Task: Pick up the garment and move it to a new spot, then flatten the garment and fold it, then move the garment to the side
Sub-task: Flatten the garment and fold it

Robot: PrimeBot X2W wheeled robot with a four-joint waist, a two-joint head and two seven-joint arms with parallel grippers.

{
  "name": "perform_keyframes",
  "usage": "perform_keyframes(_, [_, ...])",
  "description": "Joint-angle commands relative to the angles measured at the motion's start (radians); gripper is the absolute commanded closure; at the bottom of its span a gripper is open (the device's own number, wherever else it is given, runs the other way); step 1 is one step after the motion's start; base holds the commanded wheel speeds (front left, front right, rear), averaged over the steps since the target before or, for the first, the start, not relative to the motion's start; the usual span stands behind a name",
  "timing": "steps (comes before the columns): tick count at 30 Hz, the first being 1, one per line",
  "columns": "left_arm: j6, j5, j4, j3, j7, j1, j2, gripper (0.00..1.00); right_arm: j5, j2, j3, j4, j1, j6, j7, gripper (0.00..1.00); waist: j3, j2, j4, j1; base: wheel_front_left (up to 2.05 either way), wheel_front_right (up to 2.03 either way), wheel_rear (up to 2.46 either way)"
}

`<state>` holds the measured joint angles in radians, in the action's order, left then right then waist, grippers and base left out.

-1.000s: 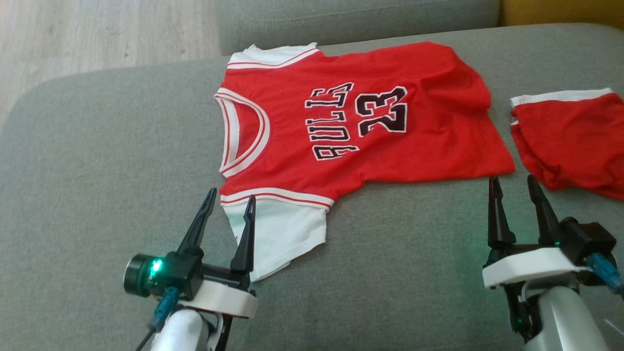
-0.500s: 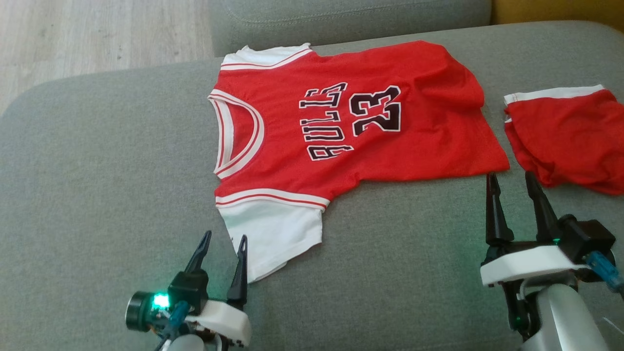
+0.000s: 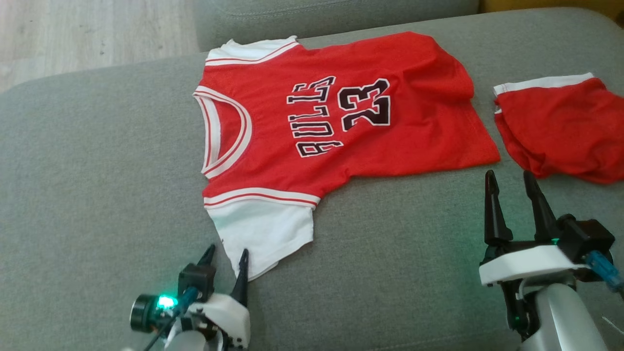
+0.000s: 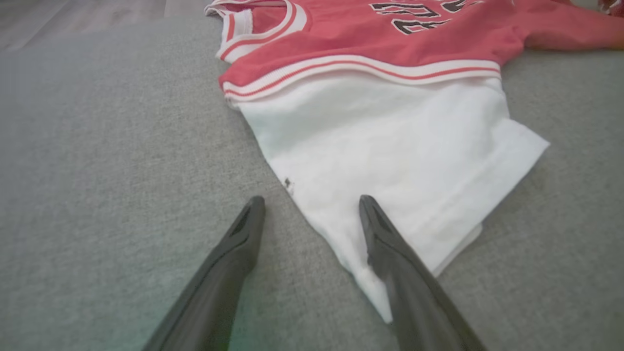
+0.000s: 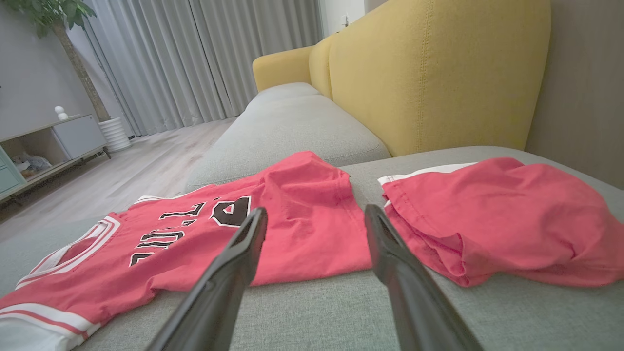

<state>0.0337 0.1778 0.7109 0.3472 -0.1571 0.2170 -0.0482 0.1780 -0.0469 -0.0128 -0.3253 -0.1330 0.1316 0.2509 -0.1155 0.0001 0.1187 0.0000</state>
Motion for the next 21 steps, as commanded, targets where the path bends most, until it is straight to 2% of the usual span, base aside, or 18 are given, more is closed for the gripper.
perform_keyframes(1, [-0.005,0.006,0.000,-0.018,0.018,0.045,-0.002,0.00,0.012,-0.003,0.024,0.028,-0.042,-0.001,0.011,0.00,-0.003,-0.0001,0.006,0.0000,0.00,0.00,0.00])
perform_keyframes(11, [-0.030,0.022,0.021,0.044,0.087,0.043,-0.002,0.00,0.016,-0.003,0.026,0.014,-0.042,-0.001,0.011,0.00,0.005,-0.0001,0.016,0.0000,0.00,0.00,0.00])
perform_keyframes(12, [-0.035,0.027,0.019,0.051,0.097,0.041,-0.002,0.18,0.017,-0.003,0.026,0.012,-0.043,-0.001,0.011,0.00,0.007,-0.0001,0.016,0.0000,0.00,0.00,0.00])
perform_keyframes(13, [-0.040,0.031,0.017,0.059,0.107,0.039,-0.002,0.75,0.017,-0.003,0.026,0.011,-0.043,-0.001,0.011,0.00,0.009,-0.0001,0.016,0.0000,0.00,0.00,0.00])
perform_keyframes(14, [-0.045,0.034,0.014,0.065,0.113,0.037,-0.002,1.00,0.018,-0.003,0.026,0.009,-0.043,-0.001,0.011,0.00,0.011,-0.0001,0.015,0.0000,0.00,0.00,0.00])
perform_keyframes(21, [-0.016,0.037,-0.047,0.057,0.049,0.045,-0.006,1.00,0.012,-0.003,0.021,-0.011,-0.045,-0.001,0.011,0.00,0.017,-0.0001,0.007,0.0000,0.00,0.00,0.00])
